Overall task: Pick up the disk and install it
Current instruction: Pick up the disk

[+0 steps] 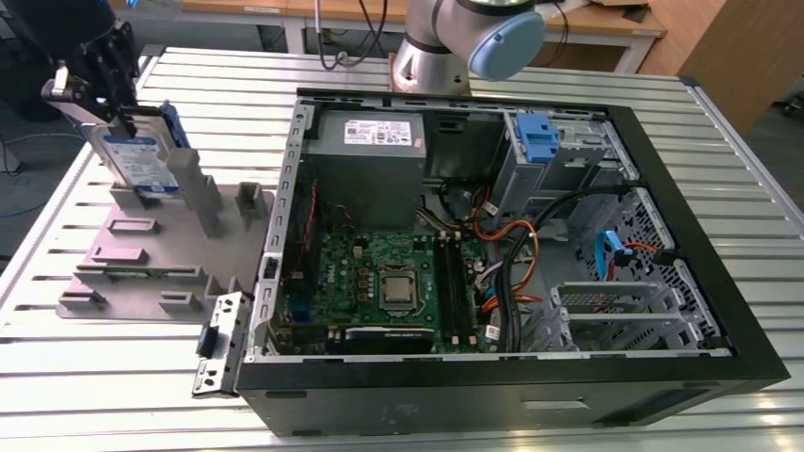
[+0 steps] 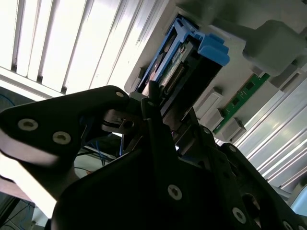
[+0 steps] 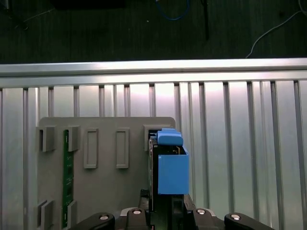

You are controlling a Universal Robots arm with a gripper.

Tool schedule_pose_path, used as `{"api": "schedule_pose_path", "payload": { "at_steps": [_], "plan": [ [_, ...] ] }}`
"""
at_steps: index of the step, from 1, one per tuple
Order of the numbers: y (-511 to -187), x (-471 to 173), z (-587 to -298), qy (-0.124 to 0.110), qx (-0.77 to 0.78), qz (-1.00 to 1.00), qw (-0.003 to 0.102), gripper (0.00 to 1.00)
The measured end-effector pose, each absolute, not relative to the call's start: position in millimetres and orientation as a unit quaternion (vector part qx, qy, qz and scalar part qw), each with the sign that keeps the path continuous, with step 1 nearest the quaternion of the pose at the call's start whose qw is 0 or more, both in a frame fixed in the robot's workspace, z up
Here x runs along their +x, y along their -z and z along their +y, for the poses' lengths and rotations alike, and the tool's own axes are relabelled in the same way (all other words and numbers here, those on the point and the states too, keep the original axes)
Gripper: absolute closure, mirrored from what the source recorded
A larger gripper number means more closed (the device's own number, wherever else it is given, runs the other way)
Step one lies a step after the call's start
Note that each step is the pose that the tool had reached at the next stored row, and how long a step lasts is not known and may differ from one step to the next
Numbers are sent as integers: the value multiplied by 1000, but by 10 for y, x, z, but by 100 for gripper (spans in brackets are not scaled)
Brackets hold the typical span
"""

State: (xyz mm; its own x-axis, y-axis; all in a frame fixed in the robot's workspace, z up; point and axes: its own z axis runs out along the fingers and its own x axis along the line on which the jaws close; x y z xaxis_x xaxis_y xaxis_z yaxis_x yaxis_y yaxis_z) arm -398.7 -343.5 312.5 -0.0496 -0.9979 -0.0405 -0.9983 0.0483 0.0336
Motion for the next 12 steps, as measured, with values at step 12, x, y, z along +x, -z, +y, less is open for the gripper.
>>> {"api": "schedule_pose_path", "payload": {
  "at_steps": [12],
  "plan": [
    [-3383,-3987,-3436,-26,-689,724,3,65]
  ]
}}
